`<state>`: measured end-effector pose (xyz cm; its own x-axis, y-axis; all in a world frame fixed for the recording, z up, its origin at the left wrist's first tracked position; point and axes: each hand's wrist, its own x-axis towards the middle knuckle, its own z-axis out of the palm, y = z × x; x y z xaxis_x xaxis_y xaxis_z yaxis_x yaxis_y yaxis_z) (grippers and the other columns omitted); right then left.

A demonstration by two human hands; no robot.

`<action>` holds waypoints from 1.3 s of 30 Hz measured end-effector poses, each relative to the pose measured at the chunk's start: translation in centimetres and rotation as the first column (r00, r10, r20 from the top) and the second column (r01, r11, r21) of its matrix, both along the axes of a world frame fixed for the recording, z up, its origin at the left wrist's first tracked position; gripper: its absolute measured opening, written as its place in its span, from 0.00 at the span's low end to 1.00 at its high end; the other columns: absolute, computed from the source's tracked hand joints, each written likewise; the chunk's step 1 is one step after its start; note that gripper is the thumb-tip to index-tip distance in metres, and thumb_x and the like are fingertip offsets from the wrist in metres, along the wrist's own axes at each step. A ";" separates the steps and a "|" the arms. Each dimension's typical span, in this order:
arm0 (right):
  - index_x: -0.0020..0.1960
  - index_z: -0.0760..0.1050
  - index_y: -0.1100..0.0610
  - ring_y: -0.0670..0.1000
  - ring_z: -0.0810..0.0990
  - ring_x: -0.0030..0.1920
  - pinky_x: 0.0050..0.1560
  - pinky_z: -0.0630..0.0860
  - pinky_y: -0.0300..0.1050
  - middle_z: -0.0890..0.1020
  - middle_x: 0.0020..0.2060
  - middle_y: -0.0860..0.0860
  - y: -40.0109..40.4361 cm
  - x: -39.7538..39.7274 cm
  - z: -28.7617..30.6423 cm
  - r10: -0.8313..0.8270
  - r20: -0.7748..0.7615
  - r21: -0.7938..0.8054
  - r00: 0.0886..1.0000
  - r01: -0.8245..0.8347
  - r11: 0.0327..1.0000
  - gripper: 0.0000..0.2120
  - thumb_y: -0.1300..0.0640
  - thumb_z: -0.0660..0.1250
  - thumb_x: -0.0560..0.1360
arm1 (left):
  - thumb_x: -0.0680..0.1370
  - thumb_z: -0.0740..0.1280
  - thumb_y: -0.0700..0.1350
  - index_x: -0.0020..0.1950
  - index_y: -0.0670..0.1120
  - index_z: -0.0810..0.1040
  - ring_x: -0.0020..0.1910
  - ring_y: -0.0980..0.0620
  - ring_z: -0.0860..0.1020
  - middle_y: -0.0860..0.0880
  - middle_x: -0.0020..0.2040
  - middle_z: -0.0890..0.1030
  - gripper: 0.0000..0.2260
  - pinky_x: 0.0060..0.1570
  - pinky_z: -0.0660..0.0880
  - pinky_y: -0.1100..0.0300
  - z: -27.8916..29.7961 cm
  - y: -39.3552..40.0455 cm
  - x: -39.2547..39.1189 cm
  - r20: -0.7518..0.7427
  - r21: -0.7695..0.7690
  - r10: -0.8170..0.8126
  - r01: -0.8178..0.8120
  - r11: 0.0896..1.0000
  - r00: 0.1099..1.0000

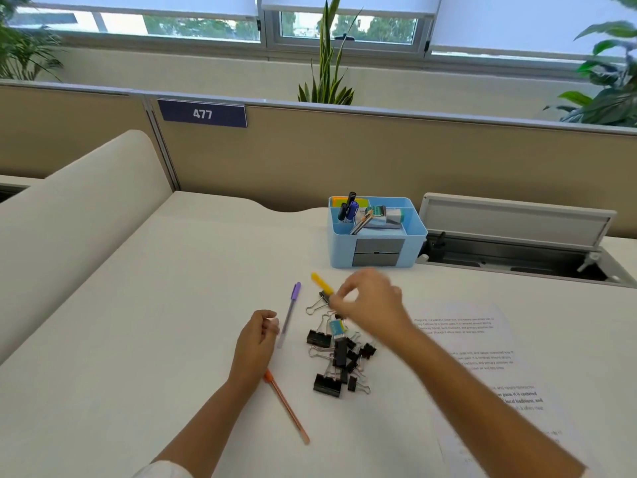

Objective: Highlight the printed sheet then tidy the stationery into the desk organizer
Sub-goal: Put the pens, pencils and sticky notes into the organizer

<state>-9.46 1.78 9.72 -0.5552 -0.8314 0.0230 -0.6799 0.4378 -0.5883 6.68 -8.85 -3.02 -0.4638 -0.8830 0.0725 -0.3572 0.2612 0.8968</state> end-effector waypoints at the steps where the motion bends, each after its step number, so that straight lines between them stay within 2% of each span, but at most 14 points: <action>1: 0.39 0.78 0.51 0.46 0.74 0.48 0.47 0.67 0.43 0.78 0.47 0.48 -0.1 -1.3 1.1 -0.009 0.074 -0.048 0.997 0.013 0.999 0.05 0.50 0.68 0.71 | 0.76 0.62 0.46 0.51 0.48 0.72 0.42 0.55 0.76 0.48 0.41 0.78 0.05 0.40 0.69 0.67 0.0 0.1 -0.1 0.014 -0.022 0.000 0.001 1.000 1.000; 3: 0.41 0.76 0.52 0.46 0.74 0.41 0.41 0.71 0.40 0.78 0.39 0.49 -0.2 -4.0 3.3 -0.051 0.187 -0.135 0.981 0.077 0.988 0.04 0.53 0.67 0.73 | 0.74 0.67 0.40 0.50 0.48 0.73 0.41 0.56 0.75 0.50 0.41 0.76 0.08 0.39 0.69 0.70 -0.1 0.2 -0.1 0.033 -0.074 -0.002 0.004 0.997 0.999; 7: 0.44 0.74 0.56 0.44 0.72 0.32 0.33 0.68 0.36 0.75 0.33 0.48 -1.2 -9.5 6.4 -0.198 0.148 -0.321 0.969 0.237 0.917 0.04 0.56 0.66 0.74 | 0.71 0.70 0.39 0.50 0.47 0.73 0.42 0.57 0.74 0.52 0.41 0.75 0.10 0.40 0.68 0.73 -0.4 0.2 -0.1 0.060 -0.130 0.001 0.007 0.992 0.998; 10: 0.40 0.74 0.58 0.48 0.72 0.30 0.35 0.72 0.41 0.76 0.31 0.51 -2.9 -13.3 6.8 -0.281 0.256 -0.423 0.925 0.369 0.828 0.04 0.59 0.66 0.73 | 0.71 0.70 0.39 0.49 0.47 0.74 0.42 0.57 0.74 0.52 0.41 0.75 0.10 0.41 0.67 0.71 -0.7 0.2 -0.1 0.074 -0.170 -0.002 0.015 0.985 0.997; 14: 0.50 0.77 0.62 0.46 0.76 0.32 0.40 0.79 0.41 0.78 0.33 0.51 -5.4 -17.2 5.7 -0.289 0.467 -0.434 0.836 0.501 0.748 0.07 0.59 0.67 0.75 | 0.69 0.68 0.46 0.49 0.49 0.73 0.43 0.57 0.74 0.53 0.41 0.74 0.10 0.41 0.67 0.71 -0.9 0.2 -0.1 0.066 -0.192 -0.005 0.018 0.981 0.998; 16: 0.51 0.77 0.62 0.46 0.77 0.34 0.43 0.80 0.41 0.78 0.34 0.51 -6.5 -18.6 5.1 -0.278 0.569 -0.410 0.774 0.560 0.720 0.07 0.60 0.66 0.75 | 0.70 0.70 0.43 0.52 0.50 0.72 0.43 0.57 0.73 0.53 0.42 0.74 0.13 0.41 0.67 0.72 -1.0 0.3 -0.1 0.054 -0.177 0.014 -0.004 0.984 0.998; 18: 0.48 0.77 0.60 0.46 0.77 0.35 0.39 0.79 0.38 0.78 0.34 0.51 -7.5 -19.5 4.3 -0.284 0.612 -0.380 0.738 0.589 0.714 0.04 0.60 0.66 0.76 | 0.70 0.71 0.40 0.53 0.51 0.70 0.43 0.57 0.73 0.54 0.42 0.74 0.16 0.40 0.67 0.72 -0.9 0.4 -0.1 0.049 -0.164 0.032 -0.024 0.986 0.998; 21: 0.43 0.76 0.59 0.47 0.78 0.39 0.37 0.79 0.35 0.78 0.34 0.51 -8.5 -20.2 3.1 -0.283 0.644 -0.336 0.710 0.596 0.729 0.04 0.60 0.66 0.76 | 0.70 0.71 0.40 0.54 0.52 0.69 0.43 0.58 0.72 0.55 0.42 0.74 0.17 0.41 0.67 0.71 -0.9 0.5 -0.1 0.066 -0.172 0.036 -0.024 0.985 0.997; 25: 0.57 0.73 0.65 0.49 0.80 0.44 0.46 0.79 0.41 0.80 0.46 0.57 -9.0 -21.0 1.9 -0.266 0.712 -0.283 0.649 0.613 0.738 0.12 0.61 0.66 0.75 | 0.70 0.71 0.41 0.55 0.50 0.71 0.44 0.59 0.73 0.54 0.44 0.73 0.17 0.41 0.67 0.71 -0.9 0.5 -0.1 0.091 -0.198 0.030 -0.012 0.980 0.995; 29: 0.68 0.65 0.65 0.50 0.80 0.45 0.42 0.79 0.40 0.78 0.53 0.59 -8.2 -21.0 1.1 -0.249 0.721 -0.281 0.647 0.601 0.748 0.22 0.62 0.65 0.76 | 0.69 0.72 0.41 0.55 0.48 0.72 0.43 0.58 0.73 0.52 0.50 0.69 0.17 0.41 0.69 0.66 -0.8 0.9 -0.3 0.128 -0.224 0.053 -0.024 0.974 0.990; 31: 0.69 0.65 0.63 0.48 0.79 0.41 0.39 0.79 0.38 0.78 0.51 0.56 -7.6 -20.1 1.1 -0.273 0.671 -0.298 0.690 0.587 0.753 0.23 0.63 0.65 0.76 | 0.69 0.72 0.42 0.54 0.47 0.72 0.43 0.57 0.73 0.52 0.51 0.68 0.16 0.42 0.69 0.64 -0.7 1.0 -0.4 0.140 -0.226 0.075 -0.042 0.973 0.987; 33: 0.67 0.66 0.61 0.46 0.79 0.38 0.36 0.79 0.36 0.79 0.42 0.52 -6.6 -18.3 1.7 -0.276 0.601 -0.347 0.750 0.556 0.756 0.20 0.64 0.65 0.76 | 0.70 0.72 0.42 0.51 0.46 0.73 0.43 0.55 0.73 0.52 0.50 0.68 0.13 0.42 0.70 0.63 -0.8 0.9 -0.5 0.160 -0.240 0.088 -0.048 0.970 0.983; 35: 0.63 0.66 0.61 0.46 0.79 0.36 0.34 0.79 0.35 0.77 0.37 0.51 -5.0 -15.1 2.1 -0.203 0.573 -0.415 0.794 0.494 0.764 0.17 0.66 0.64 0.76 | 0.71 0.71 0.41 0.47 0.44 0.75 0.43 0.53 0.74 0.50 0.47 0.70 0.09 0.42 0.70 0.61 -1.0 0.7 -0.6 0.172 -0.265 0.094 -0.046 0.963 0.981; 39: 0.60 0.68 0.54 0.47 0.78 0.34 0.35 0.80 0.40 0.78 0.40 0.53 -1.0 -6.3 0.2 -0.009 0.567 -0.390 0.824 0.278 0.878 0.16 0.65 0.64 0.75 | 0.73 0.69 0.38 0.44 0.44 0.75 0.43 0.52 0.74 0.50 0.44 0.72 0.04 0.42 0.68 0.62 -1.0 0.8 -0.6 0.174 -0.258 0.126 -0.078 0.963 0.977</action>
<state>-15.77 0.73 9.89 -0.7003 -0.7134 0.0265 -0.1479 0.1086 -0.9830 6.04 -8.08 -4.01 -0.3985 -0.8914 0.2160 -0.5483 0.4203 0.7230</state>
